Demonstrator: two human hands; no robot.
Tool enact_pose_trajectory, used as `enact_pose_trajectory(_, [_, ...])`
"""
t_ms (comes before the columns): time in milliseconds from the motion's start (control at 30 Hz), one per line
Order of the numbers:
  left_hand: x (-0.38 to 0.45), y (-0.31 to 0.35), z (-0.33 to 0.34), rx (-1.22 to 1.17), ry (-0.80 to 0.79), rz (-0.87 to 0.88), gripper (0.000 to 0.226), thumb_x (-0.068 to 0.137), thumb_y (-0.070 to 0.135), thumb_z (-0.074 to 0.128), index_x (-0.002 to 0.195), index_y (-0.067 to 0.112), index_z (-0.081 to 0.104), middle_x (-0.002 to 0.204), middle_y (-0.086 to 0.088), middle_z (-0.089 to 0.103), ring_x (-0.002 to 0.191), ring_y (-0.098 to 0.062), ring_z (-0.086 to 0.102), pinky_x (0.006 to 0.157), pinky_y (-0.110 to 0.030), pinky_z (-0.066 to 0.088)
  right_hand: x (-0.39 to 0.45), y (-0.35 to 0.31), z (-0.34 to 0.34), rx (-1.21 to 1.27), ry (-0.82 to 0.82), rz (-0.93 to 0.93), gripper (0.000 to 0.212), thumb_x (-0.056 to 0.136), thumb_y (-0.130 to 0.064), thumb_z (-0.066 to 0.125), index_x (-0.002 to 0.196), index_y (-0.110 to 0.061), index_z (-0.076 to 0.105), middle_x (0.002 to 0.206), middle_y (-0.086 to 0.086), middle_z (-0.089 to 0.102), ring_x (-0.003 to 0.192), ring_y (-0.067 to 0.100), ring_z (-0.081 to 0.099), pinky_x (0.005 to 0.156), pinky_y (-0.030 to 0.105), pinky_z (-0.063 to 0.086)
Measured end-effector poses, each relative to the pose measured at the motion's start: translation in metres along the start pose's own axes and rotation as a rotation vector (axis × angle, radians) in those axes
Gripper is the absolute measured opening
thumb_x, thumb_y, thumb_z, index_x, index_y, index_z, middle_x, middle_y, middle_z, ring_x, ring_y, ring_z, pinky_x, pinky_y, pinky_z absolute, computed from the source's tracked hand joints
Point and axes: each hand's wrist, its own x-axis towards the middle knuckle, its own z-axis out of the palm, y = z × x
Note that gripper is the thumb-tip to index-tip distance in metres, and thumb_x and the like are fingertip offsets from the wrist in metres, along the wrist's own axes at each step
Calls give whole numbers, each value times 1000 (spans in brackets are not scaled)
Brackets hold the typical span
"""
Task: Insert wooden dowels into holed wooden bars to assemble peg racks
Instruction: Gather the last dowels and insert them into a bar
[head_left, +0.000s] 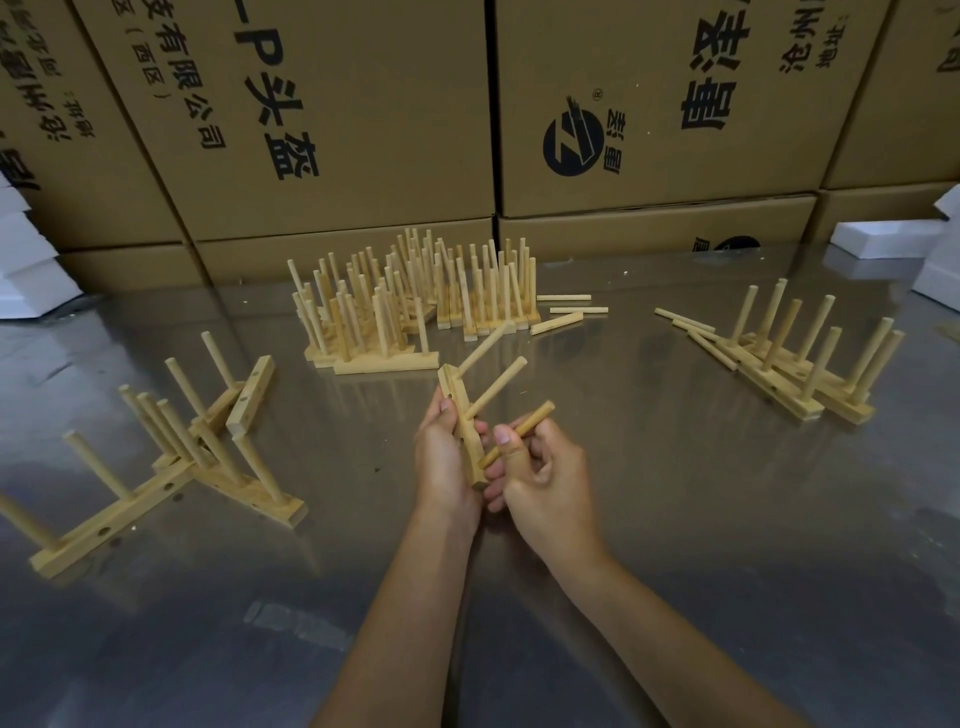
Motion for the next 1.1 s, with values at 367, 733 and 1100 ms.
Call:
enact_pose_trajectory(367, [7, 11, 2, -252, 21, 0, 37, 108, 16, 35, 142, 19, 50, 87, -5, 62, 64, -11, 56, 67, -28, 49, 3, 8, -3, -351, -41, 17, 24, 80, -35, 78, 94, -22, 64, 67, -10, 54, 57, 3, 48, 58, 18, 39])
enact_pose_trajectory(733, [18, 15, -1, 152, 253, 249, 69, 103, 14, 42, 160, 35, 8, 165, -1, 21, 150, -21, 25, 119, -36, 21, 66, 19, 4, -599, -31, 49, 18, 81, -26, 73, 67, -30, 62, 64, -14, 60, 60, 0, 57, 49, 9, 37])
enact_pose_trajectory(1100, [20, 10, -3, 405, 229, 272, 63, 98, 12, 45, 155, 34, 28, 163, 4, 27, 147, -18, 28, 120, -46, 25, 148, 33, 54, -927, -49, 79, 32, 91, -45, 56, 121, -43, 66, 117, -8, 69, 113, 16, 61, 77, 22, 33])
